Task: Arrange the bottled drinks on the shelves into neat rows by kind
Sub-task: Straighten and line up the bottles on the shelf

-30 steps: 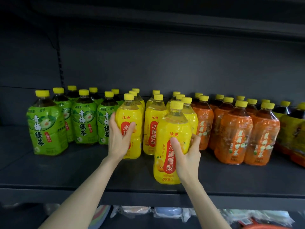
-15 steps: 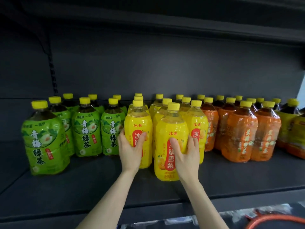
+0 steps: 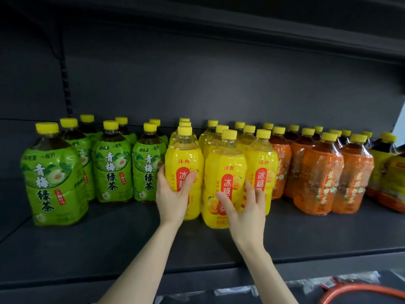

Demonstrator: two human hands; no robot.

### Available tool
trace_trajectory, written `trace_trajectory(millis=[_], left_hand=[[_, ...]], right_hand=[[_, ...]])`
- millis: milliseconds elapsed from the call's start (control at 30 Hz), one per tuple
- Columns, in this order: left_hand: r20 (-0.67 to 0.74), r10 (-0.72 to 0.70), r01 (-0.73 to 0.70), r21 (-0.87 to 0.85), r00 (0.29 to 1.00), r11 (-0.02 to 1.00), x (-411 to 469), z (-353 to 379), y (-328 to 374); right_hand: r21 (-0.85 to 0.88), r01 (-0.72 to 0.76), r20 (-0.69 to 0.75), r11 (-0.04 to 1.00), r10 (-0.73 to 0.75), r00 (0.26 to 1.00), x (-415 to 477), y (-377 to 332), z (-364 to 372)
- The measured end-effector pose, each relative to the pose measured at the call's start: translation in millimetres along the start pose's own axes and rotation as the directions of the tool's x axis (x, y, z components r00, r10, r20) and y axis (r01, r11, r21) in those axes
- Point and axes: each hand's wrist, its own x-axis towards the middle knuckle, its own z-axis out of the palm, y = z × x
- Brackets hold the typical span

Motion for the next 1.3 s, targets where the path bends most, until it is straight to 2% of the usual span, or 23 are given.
trace_trajectory(millis=[133, 267, 567, 800, 1033, 1200, 1300], left_hand=[[0.004, -0.020, 0.020, -0.001, 1.000, 1.000, -0.6, -0.2, 0.7], [0.016, -0.034, 0.034, -0.011, 0.999, 0.999, -1.9, -0.3, 3.5], [0.012, -0.037, 0.037, 0.022, 0.999, 0.999, -2.2, 0.1, 3.7], [-0.016, -0.037, 0.038, 0.069, 0.999, 0.997, -3.6, 3.3, 3.9], [-0.036, -0.044, 0.048, 0.115, 0.998, 0.992, -5.2, 6.3, 4.4], [0.050, -0.093, 0.085, 0.147, 0.994, 0.985, -5.7, 0.2, 10.8], [0.150, -0.152, 0.109, 0.259, 0.977, 0.960, -5.5, -9.7, 21.5]], right_hand=[[-0.107, 0.012, -0.041, 0.994, -0.016, 0.999, 8.3, -0.8, 4.7], [-0.129, 0.001, -0.097, 0.992, -0.013, 0.995, 12.5, -2.6, 9.8], [-0.334, 0.037, -0.099, 0.942, -0.074, 0.992, 22.1, -7.5, 8.8], [-0.372, 0.070, -0.104, 0.926, -0.117, 0.988, 25.8, -6.4, 9.9], [-0.421, 0.120, -0.043, 0.899, -0.151, 0.988, 26.5, -6.5, 13.1], [-0.430, 0.143, -0.015, 0.891, -0.166, 0.986, 25.5, -8.9, 7.6], [-0.406, 0.137, 0.000, 0.904, -0.149, 0.989, 24.3, -8.8, 1.0]])
